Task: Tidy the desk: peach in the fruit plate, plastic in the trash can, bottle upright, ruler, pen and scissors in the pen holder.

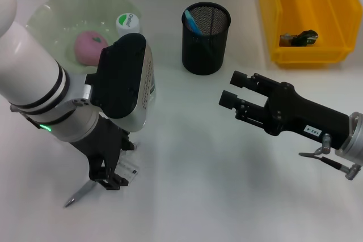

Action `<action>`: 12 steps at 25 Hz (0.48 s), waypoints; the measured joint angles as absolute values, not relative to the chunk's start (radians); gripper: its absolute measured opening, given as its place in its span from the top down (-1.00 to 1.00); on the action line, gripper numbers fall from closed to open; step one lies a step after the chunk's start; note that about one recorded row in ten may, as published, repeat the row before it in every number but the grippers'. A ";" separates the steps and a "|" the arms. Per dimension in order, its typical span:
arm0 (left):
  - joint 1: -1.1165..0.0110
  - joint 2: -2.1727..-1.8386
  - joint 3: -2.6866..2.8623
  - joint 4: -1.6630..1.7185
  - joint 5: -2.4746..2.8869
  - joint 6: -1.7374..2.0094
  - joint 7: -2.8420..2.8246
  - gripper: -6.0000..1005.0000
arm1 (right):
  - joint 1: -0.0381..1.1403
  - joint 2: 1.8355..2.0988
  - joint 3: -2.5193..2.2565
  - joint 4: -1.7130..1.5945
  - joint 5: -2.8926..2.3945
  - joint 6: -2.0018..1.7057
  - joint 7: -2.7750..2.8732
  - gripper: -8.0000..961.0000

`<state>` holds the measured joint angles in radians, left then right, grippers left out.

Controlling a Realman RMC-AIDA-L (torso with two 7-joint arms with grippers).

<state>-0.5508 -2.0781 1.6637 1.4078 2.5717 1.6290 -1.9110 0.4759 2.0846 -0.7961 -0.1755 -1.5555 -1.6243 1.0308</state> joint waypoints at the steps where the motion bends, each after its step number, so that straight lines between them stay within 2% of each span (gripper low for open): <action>1: -0.551 -2.078 1.664 1.408 2.572 1.629 -1.912 -0.37 | 0.476 2.085 -0.796 -0.175 -1.556 -1.624 1.031 -0.42; 12: -0.552 -2.079 1.667 1.414 2.586 1.634 -1.924 -0.36 | 0.485 2.083 -0.796 -0.177 -1.541 -1.624 1.031 -0.42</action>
